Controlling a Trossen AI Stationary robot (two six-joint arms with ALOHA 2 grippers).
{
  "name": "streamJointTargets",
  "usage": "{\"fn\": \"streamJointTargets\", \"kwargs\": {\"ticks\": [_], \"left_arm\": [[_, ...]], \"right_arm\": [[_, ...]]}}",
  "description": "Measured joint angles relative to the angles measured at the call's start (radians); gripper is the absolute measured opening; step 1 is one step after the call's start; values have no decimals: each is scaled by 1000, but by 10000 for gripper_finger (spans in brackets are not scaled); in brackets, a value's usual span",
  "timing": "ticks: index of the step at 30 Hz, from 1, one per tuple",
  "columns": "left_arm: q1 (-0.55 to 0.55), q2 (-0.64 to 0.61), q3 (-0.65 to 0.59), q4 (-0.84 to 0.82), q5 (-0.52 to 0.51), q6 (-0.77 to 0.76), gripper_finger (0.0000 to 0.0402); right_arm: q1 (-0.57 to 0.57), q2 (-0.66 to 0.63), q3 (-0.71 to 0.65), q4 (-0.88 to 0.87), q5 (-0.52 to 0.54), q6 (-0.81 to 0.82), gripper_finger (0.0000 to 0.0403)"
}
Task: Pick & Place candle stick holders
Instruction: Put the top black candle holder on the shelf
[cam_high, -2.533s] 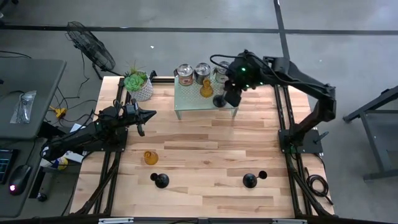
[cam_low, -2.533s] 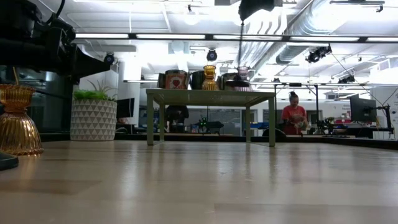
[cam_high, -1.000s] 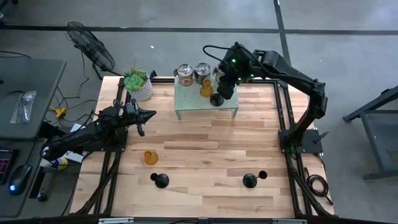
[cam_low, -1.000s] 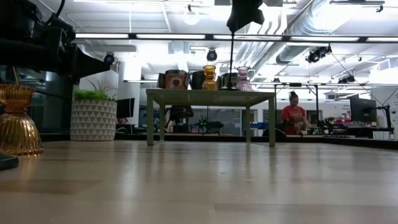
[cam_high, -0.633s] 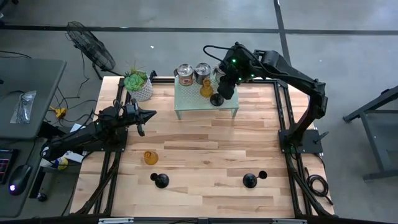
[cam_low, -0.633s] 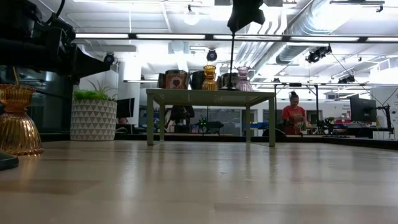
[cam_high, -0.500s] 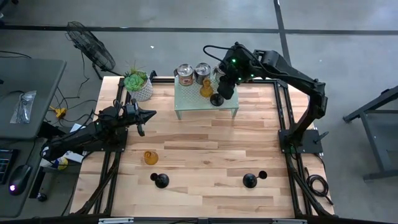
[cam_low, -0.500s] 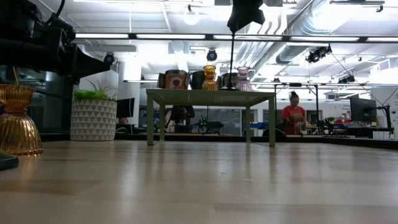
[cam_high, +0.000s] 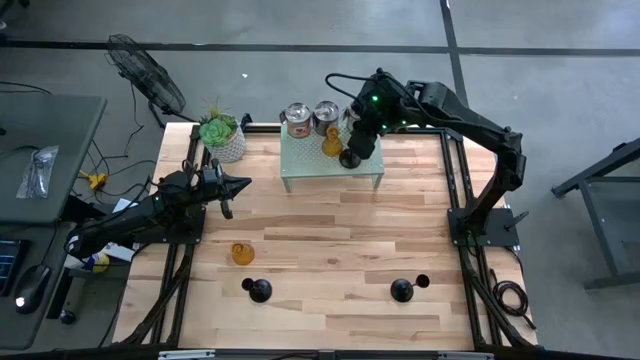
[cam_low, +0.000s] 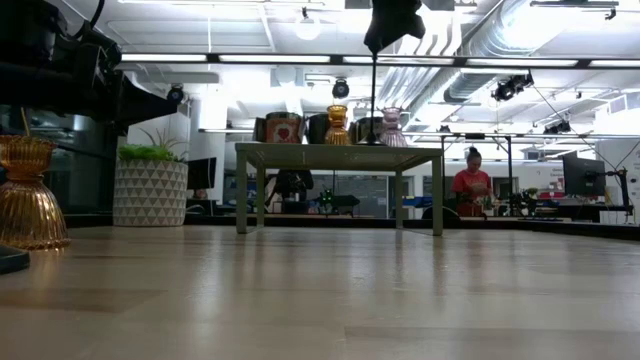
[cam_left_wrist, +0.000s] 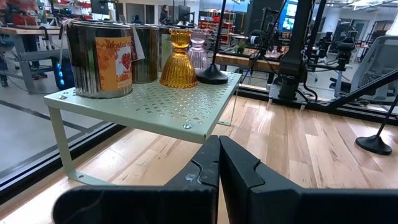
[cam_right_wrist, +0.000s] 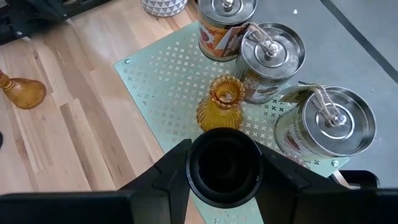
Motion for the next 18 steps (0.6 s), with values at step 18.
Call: {"fn": "streamJointTargets", "kwargs": {"ticks": [18], "left_arm": [[0,0,0,0,0,0,0]], "right_arm": [[0,1,-1,-3,-50,31,201]]}}
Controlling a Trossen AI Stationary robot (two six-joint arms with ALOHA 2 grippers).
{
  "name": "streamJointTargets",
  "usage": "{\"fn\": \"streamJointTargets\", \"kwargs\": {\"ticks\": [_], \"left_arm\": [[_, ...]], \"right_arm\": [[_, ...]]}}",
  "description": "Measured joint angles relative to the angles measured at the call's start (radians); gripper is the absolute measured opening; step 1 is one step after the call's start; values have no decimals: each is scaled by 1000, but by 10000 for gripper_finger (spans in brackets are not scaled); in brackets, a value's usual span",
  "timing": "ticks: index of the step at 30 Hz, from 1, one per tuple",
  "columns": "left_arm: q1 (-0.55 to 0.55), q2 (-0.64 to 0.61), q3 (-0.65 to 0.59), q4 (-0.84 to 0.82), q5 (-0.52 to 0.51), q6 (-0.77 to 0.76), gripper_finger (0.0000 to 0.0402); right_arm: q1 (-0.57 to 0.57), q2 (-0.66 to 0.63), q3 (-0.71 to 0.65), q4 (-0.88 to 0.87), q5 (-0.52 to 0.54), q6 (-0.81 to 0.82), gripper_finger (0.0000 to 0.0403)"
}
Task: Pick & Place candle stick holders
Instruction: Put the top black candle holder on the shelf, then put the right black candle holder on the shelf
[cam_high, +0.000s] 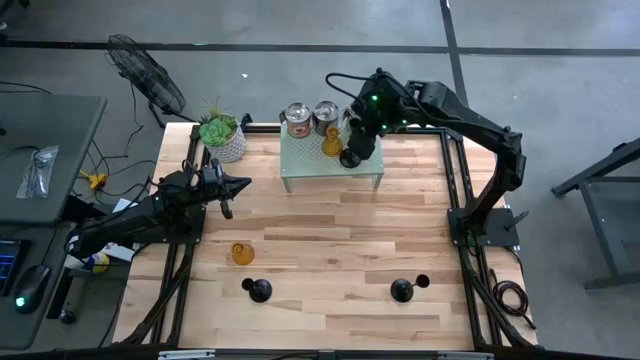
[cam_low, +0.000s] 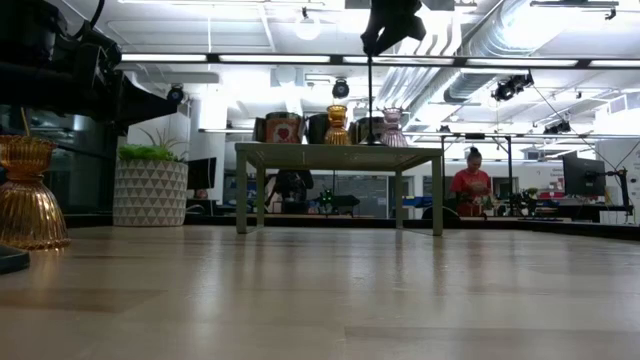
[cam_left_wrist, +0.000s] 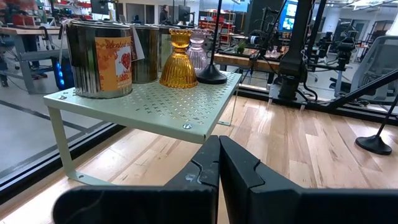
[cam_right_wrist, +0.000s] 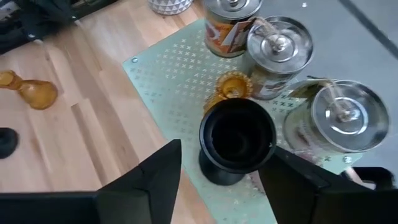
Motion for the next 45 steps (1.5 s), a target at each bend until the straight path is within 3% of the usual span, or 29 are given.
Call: {"fn": "streamJointTargets", "kwargs": {"ticks": [10,23,33,38,45], "left_arm": [[0,0,0,0,0,0,0],[0,0,0,0,0,0,0],[0,0,0,0,0,0,0],[0,0,0,0,0,0,0],[0,0,0,0,0,0,0]], "right_arm": [[0,-6,0,1,27,6,230],[5,-43,0,-19,27,3,303],[49,-118,-9,-177,66,-35,303],[67,-221,-149,-161,76,-19,303],[151,-462,-436,-116,72,36,303]]}}
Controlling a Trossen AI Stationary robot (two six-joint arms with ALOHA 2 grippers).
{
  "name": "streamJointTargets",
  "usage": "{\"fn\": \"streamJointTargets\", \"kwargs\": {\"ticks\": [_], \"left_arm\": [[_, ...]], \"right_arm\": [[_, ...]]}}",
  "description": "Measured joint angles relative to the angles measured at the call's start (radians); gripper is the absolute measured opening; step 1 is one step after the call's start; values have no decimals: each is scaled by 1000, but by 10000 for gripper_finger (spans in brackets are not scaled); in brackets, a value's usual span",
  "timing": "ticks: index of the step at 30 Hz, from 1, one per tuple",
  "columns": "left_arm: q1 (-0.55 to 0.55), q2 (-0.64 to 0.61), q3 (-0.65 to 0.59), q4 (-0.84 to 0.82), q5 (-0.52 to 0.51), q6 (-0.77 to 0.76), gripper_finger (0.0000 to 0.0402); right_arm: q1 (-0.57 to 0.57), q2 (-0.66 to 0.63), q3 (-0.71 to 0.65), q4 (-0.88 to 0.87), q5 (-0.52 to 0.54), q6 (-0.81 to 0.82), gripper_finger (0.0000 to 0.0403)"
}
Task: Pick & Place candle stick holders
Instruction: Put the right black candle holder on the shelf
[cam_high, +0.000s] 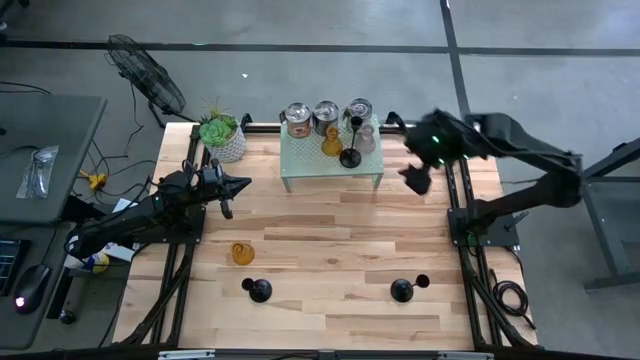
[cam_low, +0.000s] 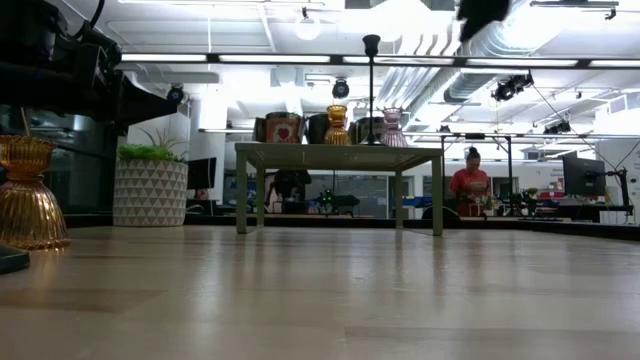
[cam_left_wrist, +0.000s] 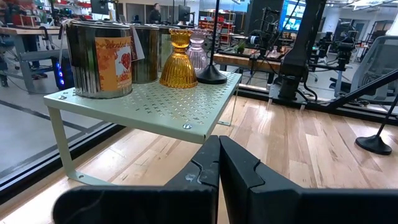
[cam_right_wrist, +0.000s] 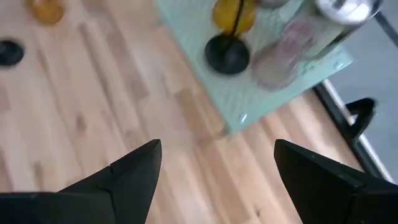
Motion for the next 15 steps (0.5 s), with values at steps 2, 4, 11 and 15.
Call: {"fn": "streamJointTargets", "kwargs": {"ticks": [2,4,11,15], "left_arm": [[0,0,0,0,0,0,0],[0,0,0,0,0,0,0],[0,0,0,0,0,0,0],[0,0,0,0,0,0,0]], "right_arm": [[44,-70,-73,3,-3,0,303],[96,-139,-141,2,-23,1,303],[323,-340,-380,19,-80,79,303],[455,-412,-496,63,-82,170,303]]}}
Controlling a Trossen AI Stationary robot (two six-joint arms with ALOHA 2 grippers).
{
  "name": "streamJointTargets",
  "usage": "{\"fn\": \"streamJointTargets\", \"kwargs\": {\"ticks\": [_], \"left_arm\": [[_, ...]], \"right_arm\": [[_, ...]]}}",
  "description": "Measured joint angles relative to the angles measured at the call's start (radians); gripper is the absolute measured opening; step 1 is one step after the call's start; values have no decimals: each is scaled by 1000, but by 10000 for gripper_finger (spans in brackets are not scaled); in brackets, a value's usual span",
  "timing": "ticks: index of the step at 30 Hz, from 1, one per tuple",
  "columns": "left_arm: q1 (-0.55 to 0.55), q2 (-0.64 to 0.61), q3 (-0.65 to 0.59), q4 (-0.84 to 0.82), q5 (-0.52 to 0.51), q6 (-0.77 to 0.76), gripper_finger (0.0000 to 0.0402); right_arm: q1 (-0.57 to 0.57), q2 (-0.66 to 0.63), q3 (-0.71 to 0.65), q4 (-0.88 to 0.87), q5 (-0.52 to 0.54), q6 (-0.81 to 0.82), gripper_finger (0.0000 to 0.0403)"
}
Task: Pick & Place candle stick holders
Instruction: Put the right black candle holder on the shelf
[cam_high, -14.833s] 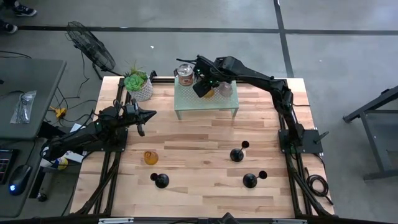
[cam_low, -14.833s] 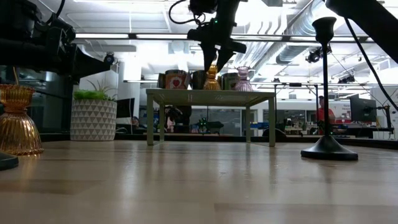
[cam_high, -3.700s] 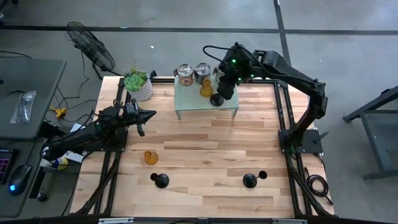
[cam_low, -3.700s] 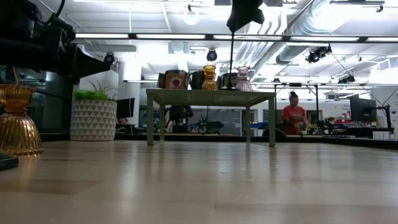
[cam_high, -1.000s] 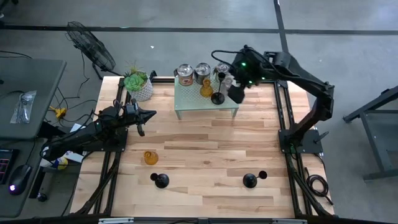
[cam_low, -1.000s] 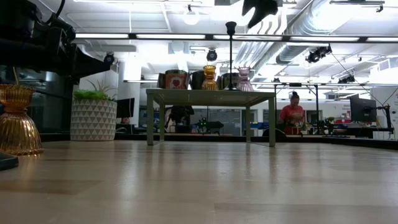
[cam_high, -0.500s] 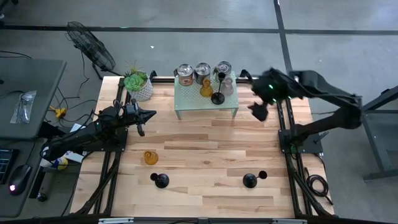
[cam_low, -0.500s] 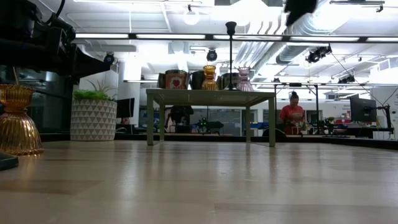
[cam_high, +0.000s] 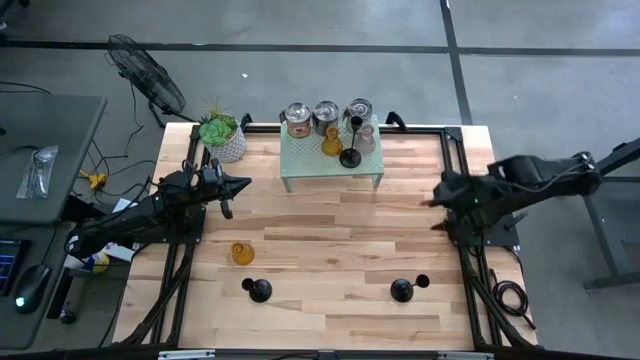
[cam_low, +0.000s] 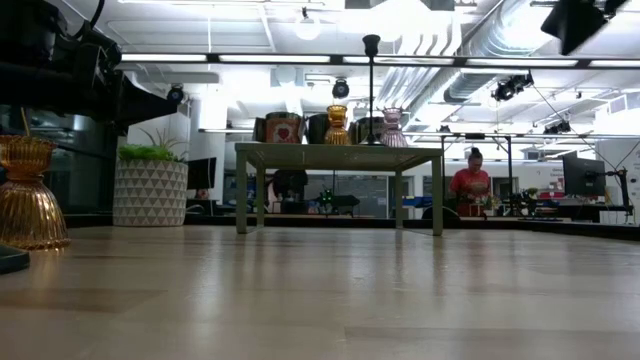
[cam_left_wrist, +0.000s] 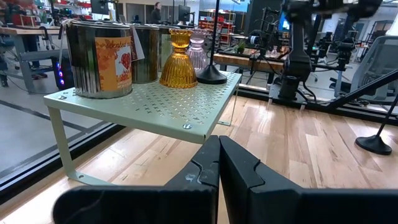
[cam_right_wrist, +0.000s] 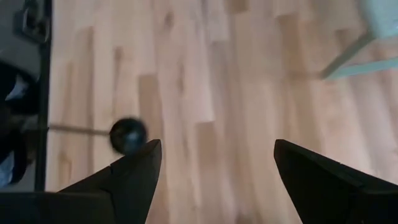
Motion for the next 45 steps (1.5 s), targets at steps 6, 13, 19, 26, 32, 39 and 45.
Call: {"fn": "streamJointTargets", "kwargs": {"ticks": [6,13,19,26,32,39,45], "left_arm": [[0,0,0,0,0,0,0],[0,0,0,0,0,0,0],[0,0,0,0,0,0,0],[0,0,0,0,0,0,0],[0,0,0,0,0,0,0],[0,0,0,0,0,0,0],[0,0,0,0,0,0,0]], "right_arm": [[201,-49,-147,83,1,140,303],[393,-25,-324,335,9,301,303],[500,64,-413,559,5,419,303],[600,183,-419,660,34,454,303],[650,239,-419,776,210,473,303],[704,254,-419,815,313,466,303],[798,254,-419,843,420,439,303]]}}
